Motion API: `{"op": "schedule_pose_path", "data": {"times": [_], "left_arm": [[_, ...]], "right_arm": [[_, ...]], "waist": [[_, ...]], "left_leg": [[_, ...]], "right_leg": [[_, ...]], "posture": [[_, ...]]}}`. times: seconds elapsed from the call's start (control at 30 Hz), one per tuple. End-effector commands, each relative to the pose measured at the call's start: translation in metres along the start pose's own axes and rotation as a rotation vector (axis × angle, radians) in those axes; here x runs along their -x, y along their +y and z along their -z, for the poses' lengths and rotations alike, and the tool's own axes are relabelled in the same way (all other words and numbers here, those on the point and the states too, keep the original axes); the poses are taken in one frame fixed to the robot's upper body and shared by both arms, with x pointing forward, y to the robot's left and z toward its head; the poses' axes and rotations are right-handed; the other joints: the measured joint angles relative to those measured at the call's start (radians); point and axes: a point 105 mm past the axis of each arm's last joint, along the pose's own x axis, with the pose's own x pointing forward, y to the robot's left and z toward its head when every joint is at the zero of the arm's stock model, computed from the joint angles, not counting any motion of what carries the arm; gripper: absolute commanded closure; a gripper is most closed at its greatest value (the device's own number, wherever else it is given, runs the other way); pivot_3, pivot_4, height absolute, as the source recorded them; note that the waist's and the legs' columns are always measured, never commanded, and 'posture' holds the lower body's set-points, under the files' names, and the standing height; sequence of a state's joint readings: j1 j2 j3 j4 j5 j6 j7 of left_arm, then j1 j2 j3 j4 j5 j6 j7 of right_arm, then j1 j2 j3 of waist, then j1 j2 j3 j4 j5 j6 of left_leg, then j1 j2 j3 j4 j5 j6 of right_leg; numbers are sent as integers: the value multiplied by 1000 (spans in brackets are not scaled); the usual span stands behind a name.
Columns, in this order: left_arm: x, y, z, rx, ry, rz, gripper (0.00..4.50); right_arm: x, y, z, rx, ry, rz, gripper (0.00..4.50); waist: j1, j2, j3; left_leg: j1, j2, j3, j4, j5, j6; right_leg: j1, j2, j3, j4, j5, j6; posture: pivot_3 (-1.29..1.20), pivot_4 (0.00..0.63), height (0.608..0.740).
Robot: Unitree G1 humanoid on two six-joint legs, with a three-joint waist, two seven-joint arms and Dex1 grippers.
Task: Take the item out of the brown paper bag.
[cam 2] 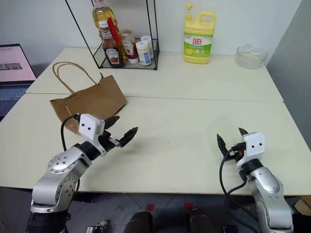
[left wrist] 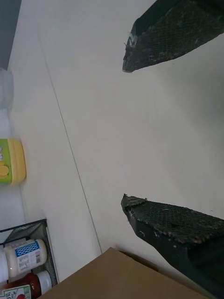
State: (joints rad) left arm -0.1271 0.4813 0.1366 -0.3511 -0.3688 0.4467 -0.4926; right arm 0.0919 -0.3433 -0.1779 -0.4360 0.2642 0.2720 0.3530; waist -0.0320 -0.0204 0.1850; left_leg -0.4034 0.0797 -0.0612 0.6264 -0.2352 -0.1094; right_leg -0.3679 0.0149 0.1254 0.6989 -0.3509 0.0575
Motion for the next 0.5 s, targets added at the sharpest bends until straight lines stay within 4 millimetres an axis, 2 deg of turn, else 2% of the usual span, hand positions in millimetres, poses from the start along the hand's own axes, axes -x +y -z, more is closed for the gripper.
{"op": "schedule_pose_path", "data": {"times": [0.03,0.33,0.5], "left_arm": [[4,-1,-11,-42,-44,-1,0],[8,7,-10,-73,-43,-60,0],[16,17,-19,-58,-66,-117,0]], "right_arm": [[-1,4,-12,26,-46,-34,33],[-8,15,-21,40,-62,-110,33],[-17,33,-39,52,-102,-248,33]], "waist": [[0,0,0],[0,0,0],[-2,0,0]], "left_leg": [[0,0,0,0,0,0],[0,0,0,0,0,0],[0,0,0,0,0,0]], "right_leg": [[0,0,0,0,0,0],[0,0,0,0,0,0],[0,0,0,0,0,0]], "posture": [[0,150,740],[0,150,740],[0,150,740]]}}
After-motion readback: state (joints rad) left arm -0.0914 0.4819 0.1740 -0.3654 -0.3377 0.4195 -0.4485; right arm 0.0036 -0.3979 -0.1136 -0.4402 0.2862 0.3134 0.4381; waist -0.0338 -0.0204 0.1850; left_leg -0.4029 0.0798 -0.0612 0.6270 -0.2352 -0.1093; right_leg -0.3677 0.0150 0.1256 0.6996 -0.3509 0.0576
